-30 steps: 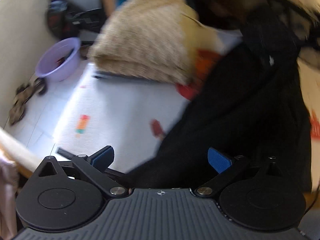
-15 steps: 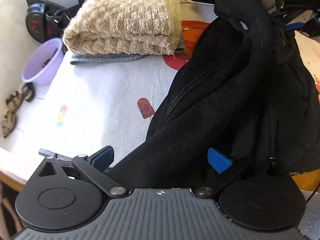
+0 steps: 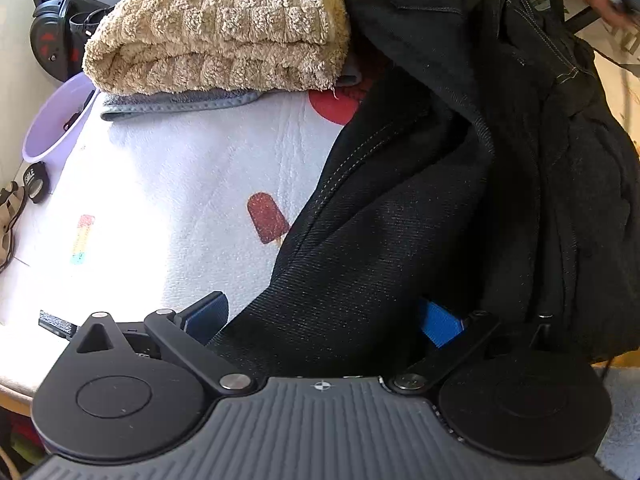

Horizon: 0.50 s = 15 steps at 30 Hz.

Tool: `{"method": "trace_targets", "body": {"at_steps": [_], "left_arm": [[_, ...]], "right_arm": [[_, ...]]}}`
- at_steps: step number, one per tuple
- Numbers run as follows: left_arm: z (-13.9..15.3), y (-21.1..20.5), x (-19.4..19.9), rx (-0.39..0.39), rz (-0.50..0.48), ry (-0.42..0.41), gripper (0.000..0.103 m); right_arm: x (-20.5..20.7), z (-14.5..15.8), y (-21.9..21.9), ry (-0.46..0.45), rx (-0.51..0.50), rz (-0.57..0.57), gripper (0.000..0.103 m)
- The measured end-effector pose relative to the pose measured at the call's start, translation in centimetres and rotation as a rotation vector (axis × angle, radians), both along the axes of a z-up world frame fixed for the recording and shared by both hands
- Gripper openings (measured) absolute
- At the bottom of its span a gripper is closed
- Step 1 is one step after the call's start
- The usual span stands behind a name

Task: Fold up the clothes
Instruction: 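Lift the black jeans with the right gripper while the left gripper approaches them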

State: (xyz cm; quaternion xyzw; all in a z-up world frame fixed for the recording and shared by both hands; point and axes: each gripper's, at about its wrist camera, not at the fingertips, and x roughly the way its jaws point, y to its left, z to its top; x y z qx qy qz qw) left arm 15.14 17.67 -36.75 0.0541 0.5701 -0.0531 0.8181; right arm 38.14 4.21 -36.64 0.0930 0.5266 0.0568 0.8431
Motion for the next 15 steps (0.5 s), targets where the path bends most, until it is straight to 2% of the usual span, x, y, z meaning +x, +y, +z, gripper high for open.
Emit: {"method": "trace_targets", "body": {"at_steps": [3, 5, 8, 11, 13, 14, 15], "left_arm": [[-0.3, 0.2, 0.0, 0.009, -0.007, 0.009, 0.102], [-0.4, 0.4, 0.0, 0.008, -0.011, 0.008, 0.102], [-0.6, 0.7, -0.2, 0.003, -0.009, 0.008, 0.102], [-0.8, 0.9, -0.1, -0.014, 0.024, 0.029, 0.102], [-0.9, 0.8, 0.1, -0.010, 0.025, 0.041, 0.102], [-1.0, 0.7, 0.1, -0.005, 0.016, 0.042, 0.102], [-1.0, 0.5, 0.1, 0.003, 0.001, 0.037, 0.102]], "right_arm": [[0.5, -0.5, 4.4, -0.009, -0.047, 0.089, 0.086], [0.3, -1.1, 6.6, 0.020, -0.058, 0.148, 0.090], [-0.4, -2.2, 9.6, 0.059, -0.075, 0.237, 0.090], [-1.9, -3.5, 11.4, 0.099, -0.149, 0.357, 0.091], [-3.2, -4.6, 12.0, 0.087, -0.281, 0.413, 0.078], [-3.8, -5.1, 12.1, 0.074, -0.352, 0.434, 0.064], [-4.2, -5.0, 11.4, 0.055, -0.356, 0.414, 0.050]]}}
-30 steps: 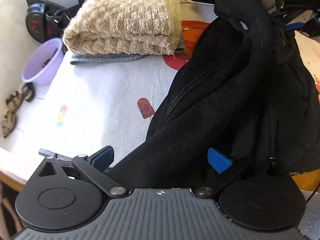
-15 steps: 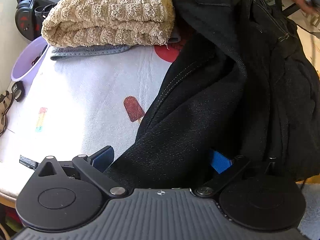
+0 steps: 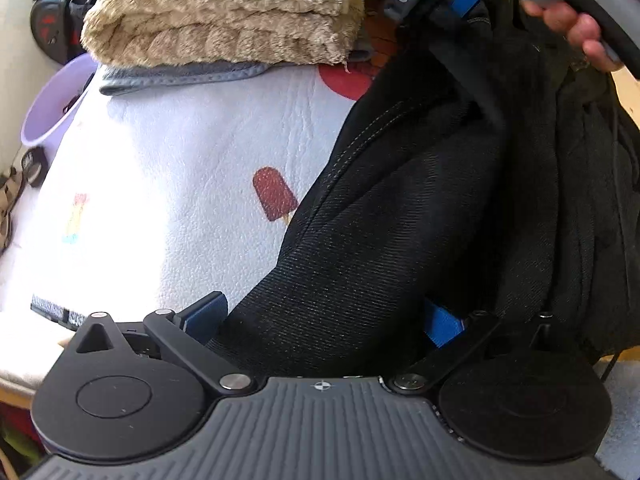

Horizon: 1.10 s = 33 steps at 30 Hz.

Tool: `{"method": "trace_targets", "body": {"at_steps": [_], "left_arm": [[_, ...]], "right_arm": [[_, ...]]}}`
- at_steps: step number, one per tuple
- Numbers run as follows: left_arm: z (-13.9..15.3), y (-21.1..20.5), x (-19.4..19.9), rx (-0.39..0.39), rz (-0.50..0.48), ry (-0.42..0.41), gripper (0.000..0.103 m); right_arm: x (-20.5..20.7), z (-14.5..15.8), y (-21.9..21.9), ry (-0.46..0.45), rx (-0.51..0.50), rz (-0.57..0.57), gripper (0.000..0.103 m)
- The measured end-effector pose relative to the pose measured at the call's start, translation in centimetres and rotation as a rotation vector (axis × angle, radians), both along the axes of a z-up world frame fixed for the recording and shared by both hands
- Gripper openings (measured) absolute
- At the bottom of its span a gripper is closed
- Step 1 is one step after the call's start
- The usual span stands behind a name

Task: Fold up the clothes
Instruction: 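Lift the black jeans with the right gripper while the left gripper approaches them, then close the left gripper on the jeans waistband beside the right gripper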

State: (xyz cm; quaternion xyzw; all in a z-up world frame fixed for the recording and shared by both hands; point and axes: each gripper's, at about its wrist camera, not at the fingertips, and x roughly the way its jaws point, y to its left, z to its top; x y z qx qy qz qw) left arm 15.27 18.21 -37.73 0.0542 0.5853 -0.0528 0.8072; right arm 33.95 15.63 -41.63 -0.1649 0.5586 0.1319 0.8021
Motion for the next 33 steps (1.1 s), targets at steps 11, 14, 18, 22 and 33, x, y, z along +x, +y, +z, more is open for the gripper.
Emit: {"method": "trace_targets", "body": {"at_steps": [11, 14, 18, 22, 33], "left_arm": [[-0.5, 0.2, 0.1, -0.040, -0.041, -0.018, 0.103], [-0.5, 0.1, -0.2, -0.041, -0.059, -0.047, 0.103], [-0.5, -0.1, -0.2, -0.045, -0.030, -0.047, 0.103], [-0.3, -0.4, 0.0, -0.030, 0.007, -0.023, 0.103], [2.7, -2.1, -0.2, -0.039, -0.106, -0.061, 0.103]], "right_arm": [[-0.5, 1.8, -10.3, 0.067, 0.225, -0.369, 0.011], [0.4, 1.5, -8.3, 0.082, 0.192, -0.325, 0.036], [0.9, 1.5, -3.6, 0.055, 0.088, -0.232, 0.039], [0.7, 4.3, -4.2, 0.022, 0.222, -0.295, 0.008], [-6.8, 24.4, -13.5, -0.259, 0.774, -0.289, 0.007]]}}
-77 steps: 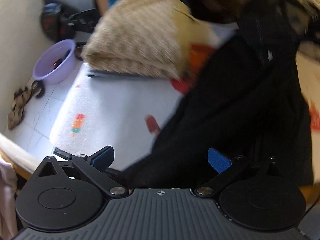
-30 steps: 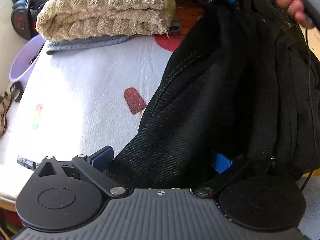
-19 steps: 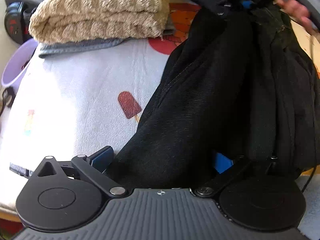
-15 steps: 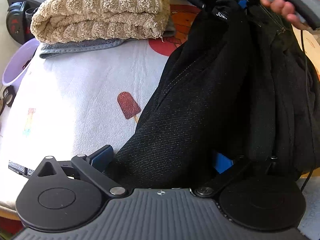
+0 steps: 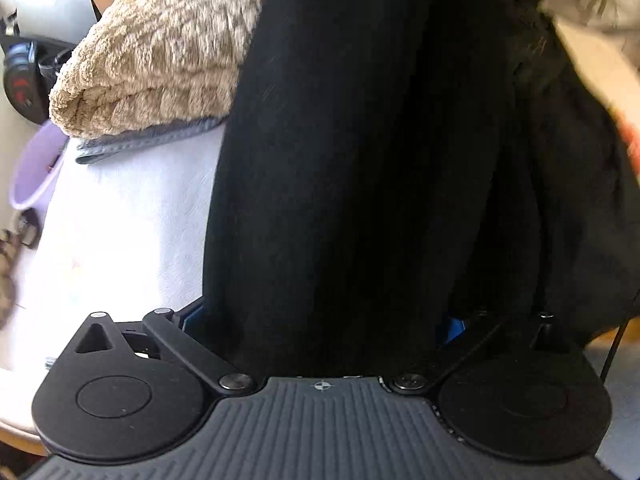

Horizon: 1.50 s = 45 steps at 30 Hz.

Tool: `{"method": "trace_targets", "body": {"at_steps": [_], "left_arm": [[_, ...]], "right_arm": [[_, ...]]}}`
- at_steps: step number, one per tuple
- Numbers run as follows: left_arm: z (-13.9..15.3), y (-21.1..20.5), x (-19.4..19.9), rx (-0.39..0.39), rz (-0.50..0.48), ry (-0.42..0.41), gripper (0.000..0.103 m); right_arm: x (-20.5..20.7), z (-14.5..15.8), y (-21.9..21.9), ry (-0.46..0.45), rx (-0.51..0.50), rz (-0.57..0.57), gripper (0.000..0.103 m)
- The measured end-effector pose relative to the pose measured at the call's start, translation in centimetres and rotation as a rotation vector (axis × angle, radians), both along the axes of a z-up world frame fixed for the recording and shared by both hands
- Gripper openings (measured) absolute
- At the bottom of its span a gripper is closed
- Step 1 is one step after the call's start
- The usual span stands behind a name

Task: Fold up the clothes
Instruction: 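Close the left gripper on the jeans waistband beside the right gripper, then lift the jeans with both grippers and carry them to the patterned table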

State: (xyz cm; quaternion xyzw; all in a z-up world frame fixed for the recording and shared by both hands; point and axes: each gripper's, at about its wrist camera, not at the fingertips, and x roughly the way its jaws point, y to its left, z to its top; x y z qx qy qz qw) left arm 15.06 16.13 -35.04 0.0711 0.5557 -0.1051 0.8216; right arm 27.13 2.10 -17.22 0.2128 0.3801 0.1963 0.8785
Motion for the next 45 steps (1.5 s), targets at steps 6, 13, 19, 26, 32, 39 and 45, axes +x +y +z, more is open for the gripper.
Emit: {"method": "trace_targets", "body": {"at_steps": [6, 13, 19, 26, 32, 39, 45], "left_arm": [[5.4, -0.4, -0.4, -0.102, -0.026, -0.029, 0.016], [16.0, 3.3, -0.6, -0.146, 0.258, -0.274, 0.013], [24.7, 5.7, -1.4, -0.009, 0.396, -0.562, 0.014], [18.9, 2.7, -3.7, 0.006, 0.282, -0.334, 0.014], [16.4, 1.3, -7.5, 0.038, 0.310, -0.234, 0.014], [19.4, 0.3, -5.9, 0.049, 0.322, -0.307, 0.014], [22.9, 1.1, -4.9, 0.076, 0.398, -0.397, 0.014]], "right_arm": [[-2.9, 7.1, -10.3, -0.084, 0.046, -0.199, 0.007], [-3.8, 12.5, -12.6, -0.190, 0.137, -0.286, 0.007], [-7.5, 14.3, -15.1, -0.234, 0.216, -0.295, 0.007], [-11.3, 4.4, -18.5, 0.027, 0.056, -0.393, 0.008], [-11.9, -10.4, -21.2, 0.523, 0.180, -0.441, 0.019], [-13.5, -16.0, -20.8, 0.529, 0.168, -0.568, 0.048], [-11.6, -18.3, -20.0, 0.504, 0.260, -0.596, 0.072]]}}
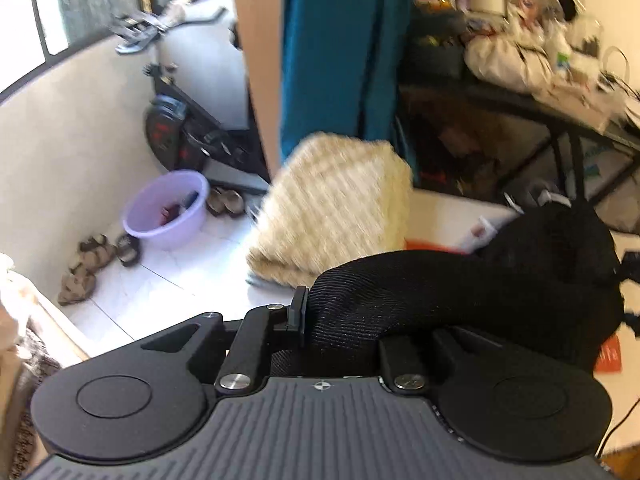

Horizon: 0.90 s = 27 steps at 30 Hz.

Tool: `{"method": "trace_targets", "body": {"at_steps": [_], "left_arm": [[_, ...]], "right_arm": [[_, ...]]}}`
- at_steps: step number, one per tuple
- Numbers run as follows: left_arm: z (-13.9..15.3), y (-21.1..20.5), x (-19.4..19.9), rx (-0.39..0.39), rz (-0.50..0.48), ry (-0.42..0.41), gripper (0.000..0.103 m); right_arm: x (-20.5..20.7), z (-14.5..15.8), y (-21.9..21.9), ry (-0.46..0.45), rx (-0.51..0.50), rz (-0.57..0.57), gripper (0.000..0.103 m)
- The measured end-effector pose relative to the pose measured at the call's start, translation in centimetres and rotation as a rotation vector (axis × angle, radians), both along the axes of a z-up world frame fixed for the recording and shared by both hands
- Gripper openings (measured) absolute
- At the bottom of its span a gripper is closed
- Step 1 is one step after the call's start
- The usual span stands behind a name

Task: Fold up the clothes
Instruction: 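Lift the jeans with both grippers and carry them to the patterned table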

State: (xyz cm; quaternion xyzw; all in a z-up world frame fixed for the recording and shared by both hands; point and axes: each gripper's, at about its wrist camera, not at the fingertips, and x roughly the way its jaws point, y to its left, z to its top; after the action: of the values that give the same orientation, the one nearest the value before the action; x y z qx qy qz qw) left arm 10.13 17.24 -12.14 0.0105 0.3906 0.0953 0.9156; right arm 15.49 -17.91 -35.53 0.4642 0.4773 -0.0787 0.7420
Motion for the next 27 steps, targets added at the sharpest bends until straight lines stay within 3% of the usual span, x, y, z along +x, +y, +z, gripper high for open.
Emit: {"method": "trace_targets", "body": {"at_steps": [5, 7, 8, 9, 11, 15, 17, 21, 27], "left_arm": [[2.4, 1.3, 0.1, -0.029, 0.030, -0.066, 0.013], [3.5, 1.6, -0.3, -0.015, 0.028, -0.103, 0.013], [4.0, 1.6, -0.5, 0.000, 0.027, -0.121, 0.013], [4.5, 1.6, -0.6, 0.012, 0.026, -0.140, 0.013], [5.5, 2.2, -0.5, 0.019, 0.029, -0.180, 0.013], [8.4, 4.5, -0.6, -0.013, 0.092, -0.285, 0.013], [10.2, 5.8, -1.1, -0.033, 0.141, -0.352, 0.013], [14.8, 7.0, -3.5, -0.033, 0.137, -0.532, 0.013], [22.7, 6.4, -8.4, 0.011, 0.029, -0.796, 0.013]], "right_arm": [[4.0, -1.0, 1.9, -0.038, 0.069, 0.047, 0.092], [5.9, -1.7, 2.8, -0.018, 0.105, 0.054, 0.089], [6.8, -2.0, 3.5, 0.005, 0.119, 0.058, 0.076], [7.6, -2.0, 3.9, 0.030, 0.127, 0.050, 0.052], [9.1, -0.8, 4.7, 0.055, 0.136, 0.049, 0.015], [10.6, 11.8, 7.1, -0.295, 0.039, 0.199, 0.012], [10.8, 17.4, 6.7, -0.419, 0.091, 0.169, 0.012], [9.0, 28.0, 4.8, -0.609, 0.130, 0.119, 0.012], [1.5, 41.1, 3.0, -0.870, 0.156, 0.133, 0.011]]}}
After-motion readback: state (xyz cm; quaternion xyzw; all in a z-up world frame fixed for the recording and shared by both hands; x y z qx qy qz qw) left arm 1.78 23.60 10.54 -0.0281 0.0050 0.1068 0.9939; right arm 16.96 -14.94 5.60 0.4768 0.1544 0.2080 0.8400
